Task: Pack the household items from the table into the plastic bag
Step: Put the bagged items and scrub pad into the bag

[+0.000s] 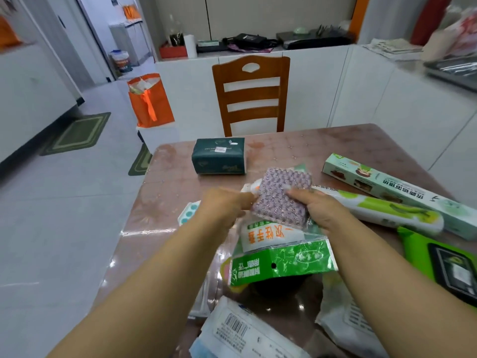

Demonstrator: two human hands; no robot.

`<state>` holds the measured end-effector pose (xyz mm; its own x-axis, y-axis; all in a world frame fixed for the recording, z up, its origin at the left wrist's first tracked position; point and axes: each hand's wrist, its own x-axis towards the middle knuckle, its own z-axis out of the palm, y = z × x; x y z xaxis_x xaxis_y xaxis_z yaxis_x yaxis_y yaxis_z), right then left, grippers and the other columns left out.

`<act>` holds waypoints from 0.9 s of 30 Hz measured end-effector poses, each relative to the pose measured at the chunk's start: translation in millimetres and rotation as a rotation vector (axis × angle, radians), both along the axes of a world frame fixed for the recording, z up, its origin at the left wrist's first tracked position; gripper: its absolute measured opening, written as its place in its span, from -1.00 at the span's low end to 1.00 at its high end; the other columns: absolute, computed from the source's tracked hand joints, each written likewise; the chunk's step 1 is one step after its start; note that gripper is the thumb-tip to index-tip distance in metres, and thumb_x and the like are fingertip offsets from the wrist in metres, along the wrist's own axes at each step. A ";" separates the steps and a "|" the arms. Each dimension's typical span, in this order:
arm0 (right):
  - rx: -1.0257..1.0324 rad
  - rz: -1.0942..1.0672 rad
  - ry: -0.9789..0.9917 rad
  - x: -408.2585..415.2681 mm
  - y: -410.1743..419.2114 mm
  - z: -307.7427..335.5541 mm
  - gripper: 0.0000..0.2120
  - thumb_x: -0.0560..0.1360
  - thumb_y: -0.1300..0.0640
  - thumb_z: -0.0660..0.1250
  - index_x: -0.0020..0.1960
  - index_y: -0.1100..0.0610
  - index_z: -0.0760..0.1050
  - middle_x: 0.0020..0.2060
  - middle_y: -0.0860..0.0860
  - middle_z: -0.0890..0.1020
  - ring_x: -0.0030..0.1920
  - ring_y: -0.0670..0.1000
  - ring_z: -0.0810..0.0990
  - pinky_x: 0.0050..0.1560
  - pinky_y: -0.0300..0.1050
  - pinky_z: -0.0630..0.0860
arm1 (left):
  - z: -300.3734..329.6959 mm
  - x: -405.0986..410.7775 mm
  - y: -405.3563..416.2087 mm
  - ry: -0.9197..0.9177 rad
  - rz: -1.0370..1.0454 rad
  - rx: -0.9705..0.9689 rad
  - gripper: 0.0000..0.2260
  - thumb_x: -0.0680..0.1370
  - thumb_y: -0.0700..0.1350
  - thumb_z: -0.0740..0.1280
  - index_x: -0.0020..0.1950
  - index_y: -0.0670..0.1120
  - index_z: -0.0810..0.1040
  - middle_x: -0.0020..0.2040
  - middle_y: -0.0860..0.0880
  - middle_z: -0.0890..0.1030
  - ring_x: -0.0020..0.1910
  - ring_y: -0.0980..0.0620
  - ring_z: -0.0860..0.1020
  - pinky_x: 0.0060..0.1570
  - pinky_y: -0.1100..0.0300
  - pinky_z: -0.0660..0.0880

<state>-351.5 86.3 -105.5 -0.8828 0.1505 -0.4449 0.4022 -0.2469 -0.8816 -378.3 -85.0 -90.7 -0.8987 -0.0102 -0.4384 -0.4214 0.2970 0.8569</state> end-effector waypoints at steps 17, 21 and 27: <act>0.027 0.003 -0.007 13.1 14.0 12.2 -0.75 0.47 0.09 0.36 0.05 0.25 0.54 -0.07 0.12 0.66 -0.16 0.04 0.60 -0.20 -0.12 0.49 | -36.4 -48.8 -75.1 -0.030 0.312 -0.162 -0.51 0.50 0.05 0.40 0.21 -0.31 0.44 0.04 -0.22 0.60 -0.03 -0.20 0.60 -0.02 -0.04 0.58; -0.023 0.056 0.174 22.0 10.7 39.6 -0.55 0.31 -0.03 0.36 0.11 0.21 0.53 -0.11 0.07 0.66 -0.10 0.07 0.61 0.04 -0.05 0.52 | 25.7 -9.6 -55.6 0.129 0.312 0.022 -0.70 0.59 0.05 0.28 0.12 -0.19 0.48 0.06 -0.17 0.62 -0.04 -0.15 0.60 -0.08 0.01 0.59; -0.175 0.049 0.233 57.6 -4.3 68.2 -0.83 0.42 0.10 0.38 -0.04 0.17 0.56 -0.22 0.06 0.70 -0.15 0.08 0.66 0.02 -0.02 0.56 | 106.2 81.7 -12.4 0.210 0.187 0.276 -0.76 0.65 -0.03 0.18 -0.09 -0.17 0.46 -0.35 -0.08 0.63 -0.42 -0.01 0.58 -0.39 0.17 0.55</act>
<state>-293.9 81.9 -37.3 -0.9685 0.0438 -0.2452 0.2096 -0.3889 -0.8971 -296.6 -97.4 15.5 -0.9628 -0.0901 -0.2547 -0.2538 -0.0219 0.9670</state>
